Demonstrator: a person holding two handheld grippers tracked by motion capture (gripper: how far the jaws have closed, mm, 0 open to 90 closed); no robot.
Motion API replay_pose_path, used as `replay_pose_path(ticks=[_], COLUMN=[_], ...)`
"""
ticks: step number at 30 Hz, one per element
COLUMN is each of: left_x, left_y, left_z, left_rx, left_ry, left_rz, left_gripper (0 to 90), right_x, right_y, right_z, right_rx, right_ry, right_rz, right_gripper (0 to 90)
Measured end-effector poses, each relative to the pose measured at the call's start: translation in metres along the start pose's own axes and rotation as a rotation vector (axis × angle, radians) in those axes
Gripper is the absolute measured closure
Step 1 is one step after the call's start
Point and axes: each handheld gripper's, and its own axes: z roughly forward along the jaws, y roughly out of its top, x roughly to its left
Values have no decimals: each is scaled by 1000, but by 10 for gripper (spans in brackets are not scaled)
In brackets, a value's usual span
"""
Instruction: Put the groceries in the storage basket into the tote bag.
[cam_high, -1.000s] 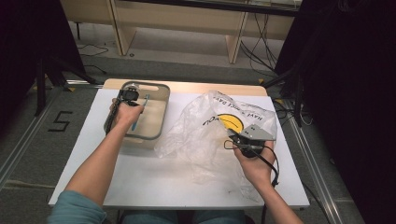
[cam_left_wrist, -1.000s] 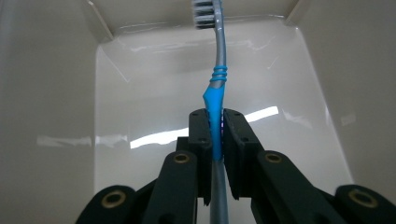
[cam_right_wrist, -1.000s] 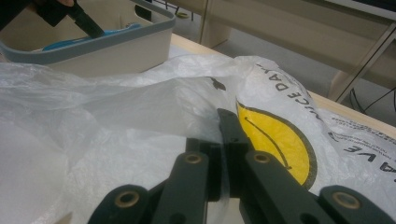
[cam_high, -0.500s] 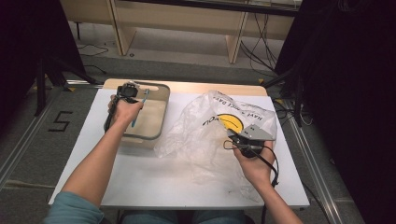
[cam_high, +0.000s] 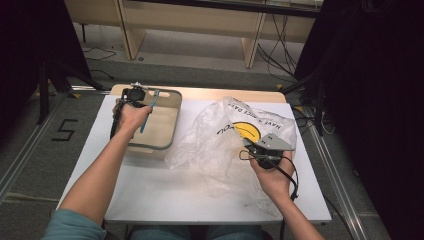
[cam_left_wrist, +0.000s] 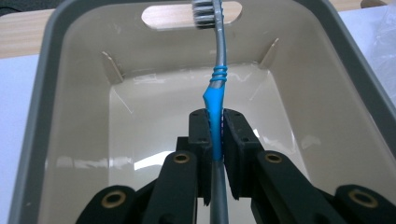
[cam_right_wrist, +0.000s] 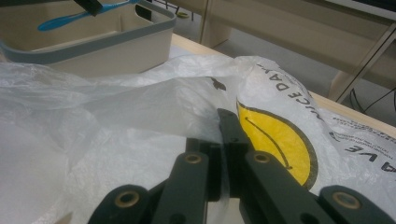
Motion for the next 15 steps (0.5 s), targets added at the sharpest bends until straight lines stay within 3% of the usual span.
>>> replay_pose_path(ticks=[15], left_x=[-5], left_y=[1], left_z=[-15], left_rx=[-38], left_ry=[-44], left_rz=[19], left_gripper=[817], right_x=[1], right_y=[0], right_z=[0], right_rx=[0], right_ry=[0], right_rz=[0], right_gripper=[900])
